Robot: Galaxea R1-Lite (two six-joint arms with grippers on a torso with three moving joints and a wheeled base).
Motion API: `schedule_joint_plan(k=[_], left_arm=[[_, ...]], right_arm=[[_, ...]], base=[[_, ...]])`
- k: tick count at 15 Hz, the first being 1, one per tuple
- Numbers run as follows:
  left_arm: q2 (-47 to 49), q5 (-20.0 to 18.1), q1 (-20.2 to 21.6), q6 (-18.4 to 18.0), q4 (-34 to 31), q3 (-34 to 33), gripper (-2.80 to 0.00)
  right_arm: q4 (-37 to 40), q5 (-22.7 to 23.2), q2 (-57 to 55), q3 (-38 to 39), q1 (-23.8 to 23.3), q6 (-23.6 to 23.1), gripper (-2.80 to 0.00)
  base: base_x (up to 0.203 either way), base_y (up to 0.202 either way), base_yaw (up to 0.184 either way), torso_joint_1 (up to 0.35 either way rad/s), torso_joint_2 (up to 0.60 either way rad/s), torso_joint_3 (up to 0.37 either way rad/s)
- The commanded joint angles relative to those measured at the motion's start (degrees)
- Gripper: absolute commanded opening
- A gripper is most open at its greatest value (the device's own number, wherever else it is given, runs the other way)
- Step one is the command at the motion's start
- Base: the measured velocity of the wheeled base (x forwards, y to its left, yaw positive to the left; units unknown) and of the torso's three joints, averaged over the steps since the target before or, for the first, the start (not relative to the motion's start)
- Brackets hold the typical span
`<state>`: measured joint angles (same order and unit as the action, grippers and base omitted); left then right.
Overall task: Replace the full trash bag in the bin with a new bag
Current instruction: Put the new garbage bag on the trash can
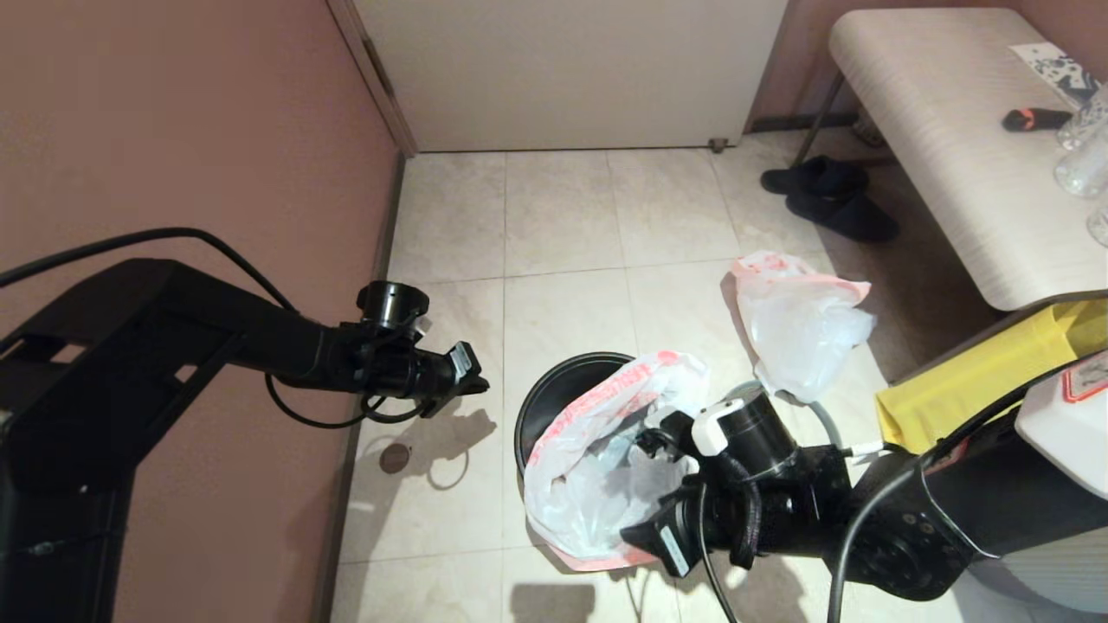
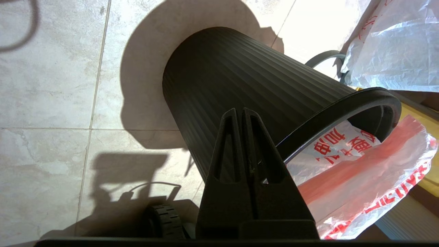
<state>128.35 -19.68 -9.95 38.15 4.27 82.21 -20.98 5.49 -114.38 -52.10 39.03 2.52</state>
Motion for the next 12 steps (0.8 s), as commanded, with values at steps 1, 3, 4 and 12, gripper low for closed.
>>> schedule_joint_plan(k=[1,3,4,12], left_arm=[[-0.1,-0.1,0.0,0.3,-0.1,0.2,-2.8],[-2.5,0.0,-0.7,0.4,-2.1,0.3,-2.8],[-4.4,0.1,-1.3,0.3,-4.1,0.4,-2.8],[-22.0,0.3,-11.9,-4.6,-34.6,-0.1,-2.8]], right_arm=[[-2.5,0.0,-3.5,-3.3,-4.1,-0.3,-2.8],[-2.7,-0.4,-7.4,-6.5,-6.4,-0.4,-2.8],[-2.8,-1.3,-9.2,-7.2,-7.6,-0.2,-2.8],[-17.5,0.4,-15.4,-4.4,-14.5,14.3,-2.8]], base=[[0.0,0.0,0.0,0.0,0.0,0.0],[0.0,0.0,0.0,0.0,0.0,0.0],[0.0,0.0,0.0,0.0,0.0,0.0],[0.0,0.0,0.0,0.0,0.0,0.0]])
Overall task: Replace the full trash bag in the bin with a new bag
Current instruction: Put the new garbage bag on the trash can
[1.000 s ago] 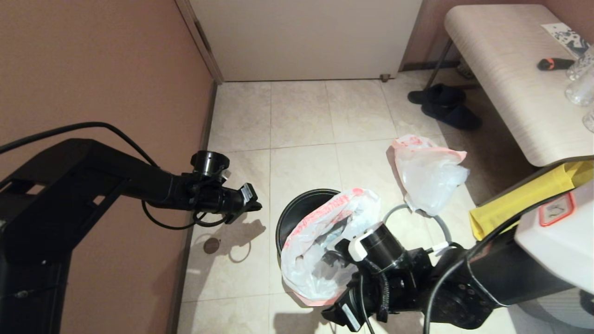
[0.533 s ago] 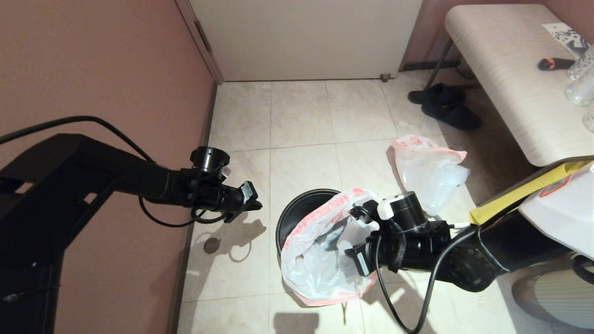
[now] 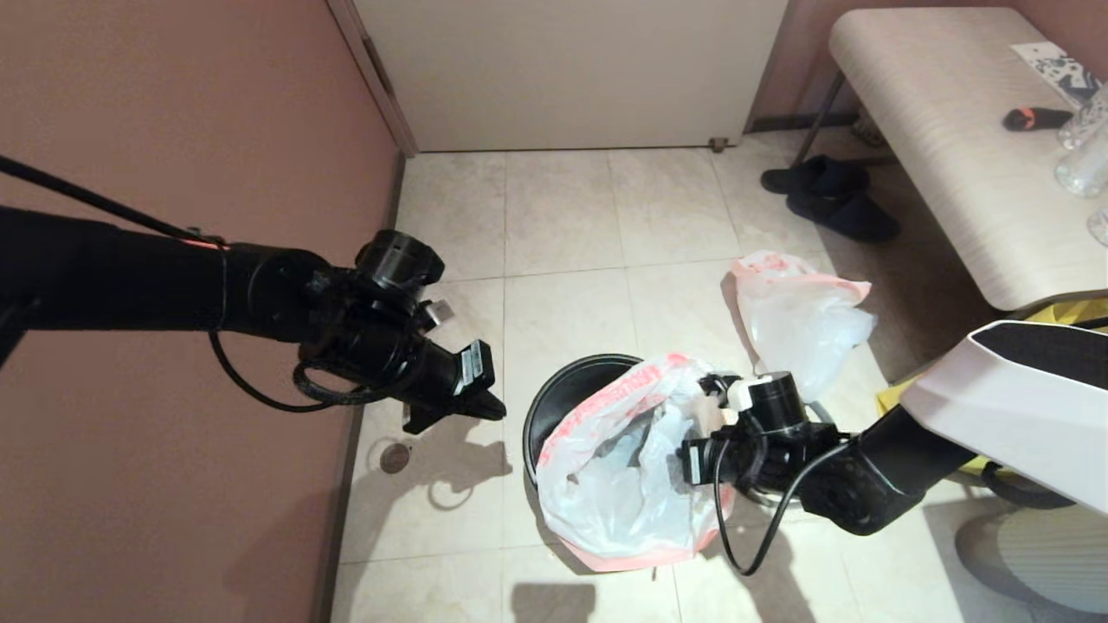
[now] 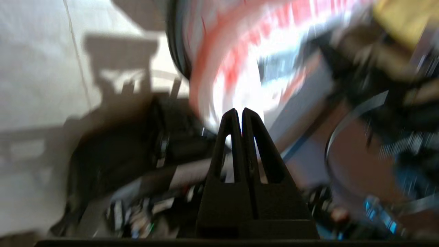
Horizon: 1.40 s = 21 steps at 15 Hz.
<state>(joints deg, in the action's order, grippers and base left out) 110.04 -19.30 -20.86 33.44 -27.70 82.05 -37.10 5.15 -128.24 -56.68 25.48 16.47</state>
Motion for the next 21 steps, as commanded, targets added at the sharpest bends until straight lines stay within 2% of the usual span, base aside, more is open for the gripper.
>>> schedule_joint_plan(k=[1,3,6,8,11,12,15,18,21], left_arm=[[-4.2,0.0,-3.0,-0.7,-4.6,0.2,-2.8],[-4.4,1.2,-7.7,-1.3,-7.5,1.1,-2.8],[-2.6,3.1,-12.0,-1.4,-8.3,2.2,-2.8],[0.0,6.3,-13.4,-2.2,-8.1,2.8,-2.8],[4.1,8.6,-13.2,-5.9,-6.5,4.3,-2.8],[5.5,9.3,-13.0,-7.2,-5.2,5.2,-2.8],[10.3,10.2,-12.4,-12.0,-2.5,8.8,-2.8],[14.9,11.3,-12.5,-14.6,-2.6,14.3,-2.8],[15.6,11.8,-14.0,-15.6,-3.6,17.2,-2.8]], right_arm=[[-1.4,1.1,-1.9,0.2,-1.0,0.4,-2.8],[-1.4,1.2,0.2,-0.2,-0.9,1.5,-2.8],[-1.3,1.3,3.5,0.5,0.9,2.1,-2.8],[-1.3,1.3,6.8,1.2,1.3,2.1,-2.8],[-1.2,0.8,10.9,2.1,1.4,1.7,-2.8],[-1.1,0.7,11.5,2.3,0.5,0.8,-2.8],[-1.0,0.6,10.6,4.4,-0.9,-6.2,-2.8],[-1.1,1.3,9.1,6.5,-2.1,-12.2,-2.8],[-1.2,1.5,8.3,6.5,-2.8,-13.2,-2.8]], base=[[0.0,0.0,0.0,0.0,0.0,0.0],[0.0,0.0,0.0,0.0,0.0,0.0],[0.0,0.0,0.0,0.0,0.0,0.0],[0.0,0.0,0.0,0.0,0.0,0.0],[0.0,0.0,0.0,0.0,0.0,0.0],[0.0,0.0,0.0,0.0,0.0,0.0],[0.0,0.0,0.0,0.0,0.0,0.0],[0.0,0.0,0.0,0.0,0.0,0.0],[0.0,0.0,0.0,0.0,0.0,0.0]])
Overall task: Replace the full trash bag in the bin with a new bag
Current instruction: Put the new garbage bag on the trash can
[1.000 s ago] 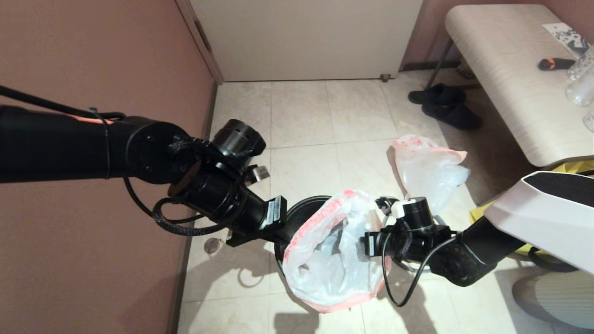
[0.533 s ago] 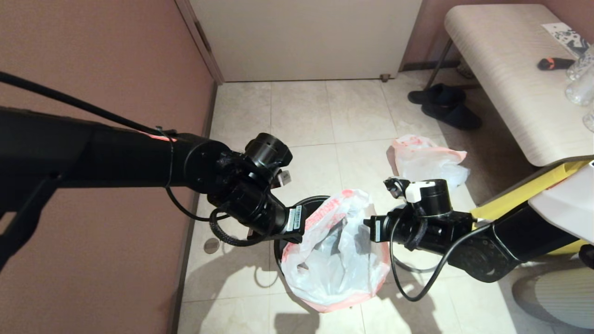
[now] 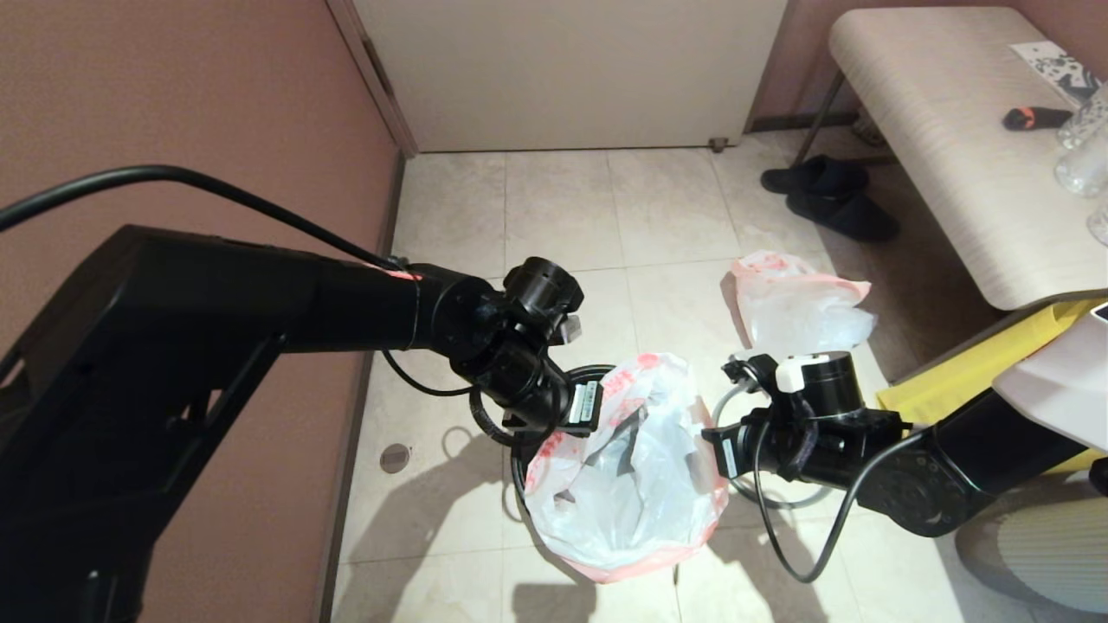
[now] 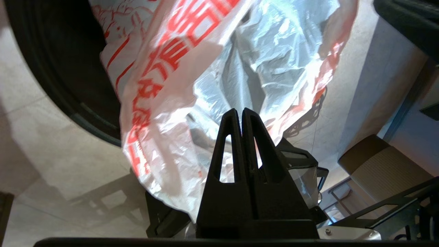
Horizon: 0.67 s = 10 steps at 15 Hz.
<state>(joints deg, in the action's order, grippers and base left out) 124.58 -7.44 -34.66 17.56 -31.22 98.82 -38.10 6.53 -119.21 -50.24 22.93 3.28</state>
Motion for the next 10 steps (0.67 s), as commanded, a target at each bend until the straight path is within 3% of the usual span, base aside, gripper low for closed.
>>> schedule_joint_plan(k=[1,5,6,8,10], left_arm=[[2.0,0.0,-0.8,-0.2,-0.2,2.2,-2.8],[8.4,1.0,-2.4,-1.1,-2.7,11.4,-2.8],[10.1,1.6,-2.5,-3.0,-2.6,13.2,-2.8],[12.1,2.1,-2.5,-6.0,0.5,13.4,-2.8],[14.3,3.3,-2.2,-7.7,2.2,13.3,-2.8]], right_arm=[[-0.3,0.1,-1.2,0.1,-0.4,0.0,-2.8],[-1.7,1.1,-2.4,-0.4,-2.0,0.2,-2.8],[-5.2,2.6,-3.0,0.2,-2.7,0.4,-2.8],[-12.9,4.2,-6.4,1.4,-3.3,0.5,-2.8],[-13.9,4.5,-7.2,1.9,-3.3,0.5,-2.8]], base=[[0.0,0.0,0.0,0.0,0.0,0.0],[0.0,0.0,0.0,0.0,0.0,0.0],[0.0,0.0,0.0,0.0,0.0,0.0],[0.0,0.0,0.0,0.0,0.0,0.0],[0.0,0.0,0.0,0.0,0.0,0.0]])
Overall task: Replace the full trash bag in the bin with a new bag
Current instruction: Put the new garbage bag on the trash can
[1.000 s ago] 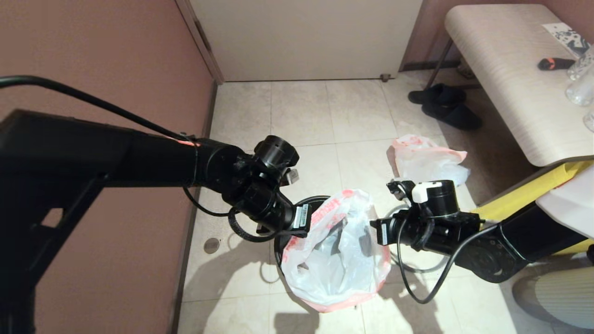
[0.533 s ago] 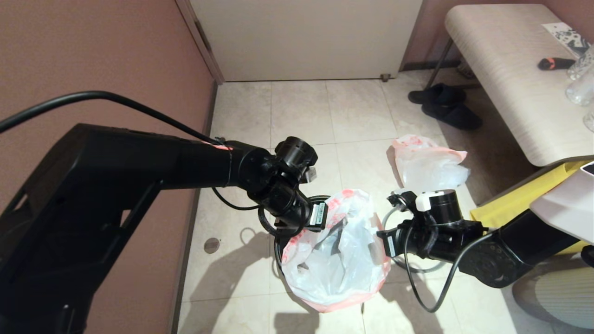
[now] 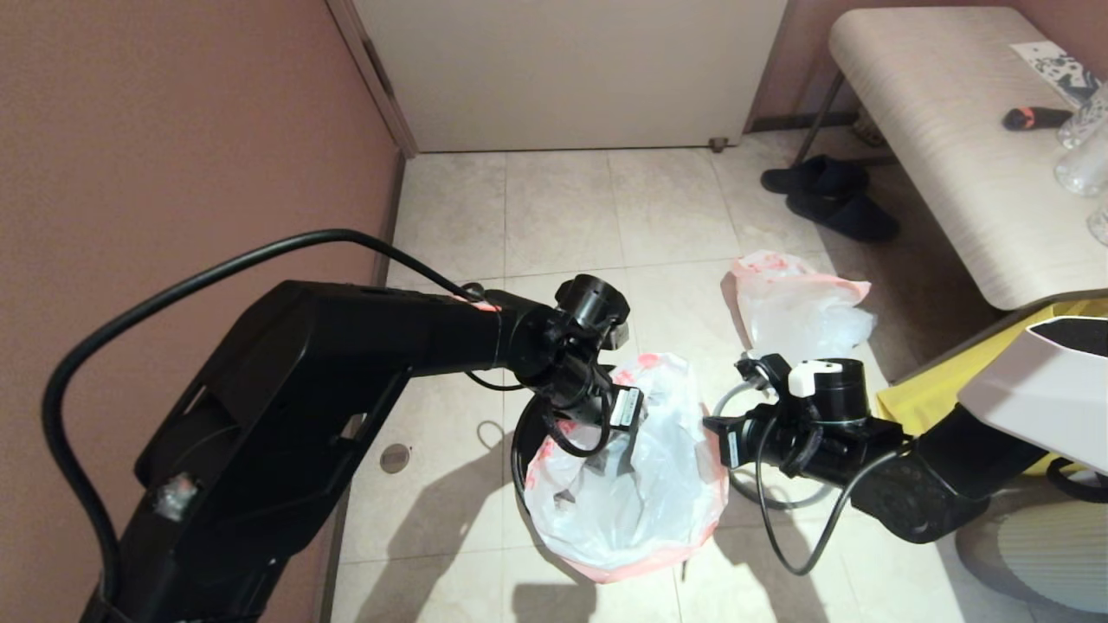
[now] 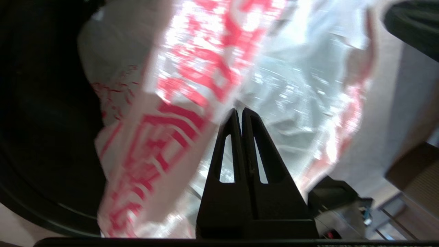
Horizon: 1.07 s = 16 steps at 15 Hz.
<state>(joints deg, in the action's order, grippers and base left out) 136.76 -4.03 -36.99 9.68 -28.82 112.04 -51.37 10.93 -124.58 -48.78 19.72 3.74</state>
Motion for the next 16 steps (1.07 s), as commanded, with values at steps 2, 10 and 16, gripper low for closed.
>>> schedule_joint_plan(k=[2,10,16], left_arm=[[4.0,3.7,0.9,-1.0,2.9,0.1,-2.8],[0.7,5.7,4.4,-0.9,6.4,0.1,-2.8],[1.5,7.3,6.9,-1.3,6.5,0.1,-2.8]], right_arm=[[-0.7,0.1,-2.6,0.4,0.0,0.0,-2.8],[-0.7,0.1,-6.6,0.6,1.5,-0.6,-2.8],[-0.8,0.1,-6.2,1.1,2.3,-0.6,-2.8]], base=[[0.0,0.0,0.0,0.0,0.0,0.0],[0.0,0.0,0.0,0.0,0.0,0.0],[0.0,0.0,0.0,0.0,0.0,0.0]])
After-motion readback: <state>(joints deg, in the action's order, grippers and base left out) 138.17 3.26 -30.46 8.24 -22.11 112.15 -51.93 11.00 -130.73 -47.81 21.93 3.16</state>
